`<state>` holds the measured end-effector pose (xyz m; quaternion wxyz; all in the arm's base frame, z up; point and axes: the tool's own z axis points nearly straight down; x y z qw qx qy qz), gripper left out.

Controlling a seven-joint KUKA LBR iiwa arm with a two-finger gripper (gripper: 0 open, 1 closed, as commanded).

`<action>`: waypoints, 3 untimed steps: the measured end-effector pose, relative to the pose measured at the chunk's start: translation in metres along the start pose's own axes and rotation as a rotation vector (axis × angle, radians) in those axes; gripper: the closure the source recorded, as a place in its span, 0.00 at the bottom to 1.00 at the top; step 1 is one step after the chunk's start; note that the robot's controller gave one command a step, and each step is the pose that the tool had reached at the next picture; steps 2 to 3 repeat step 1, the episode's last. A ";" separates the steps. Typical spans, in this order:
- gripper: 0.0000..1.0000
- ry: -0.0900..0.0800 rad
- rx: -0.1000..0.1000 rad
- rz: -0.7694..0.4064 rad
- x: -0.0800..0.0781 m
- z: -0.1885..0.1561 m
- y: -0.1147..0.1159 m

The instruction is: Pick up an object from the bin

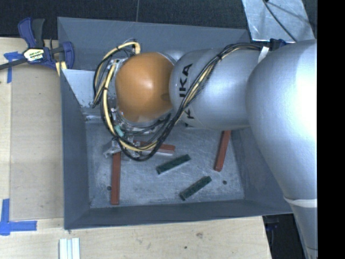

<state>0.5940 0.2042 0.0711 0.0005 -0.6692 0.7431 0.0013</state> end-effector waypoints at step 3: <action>1.00 -0.003 0.012 -0.056 0.010 -0.167 0.005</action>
Offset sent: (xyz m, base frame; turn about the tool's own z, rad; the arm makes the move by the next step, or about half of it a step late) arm -0.0080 -0.0103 0.1616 -0.0582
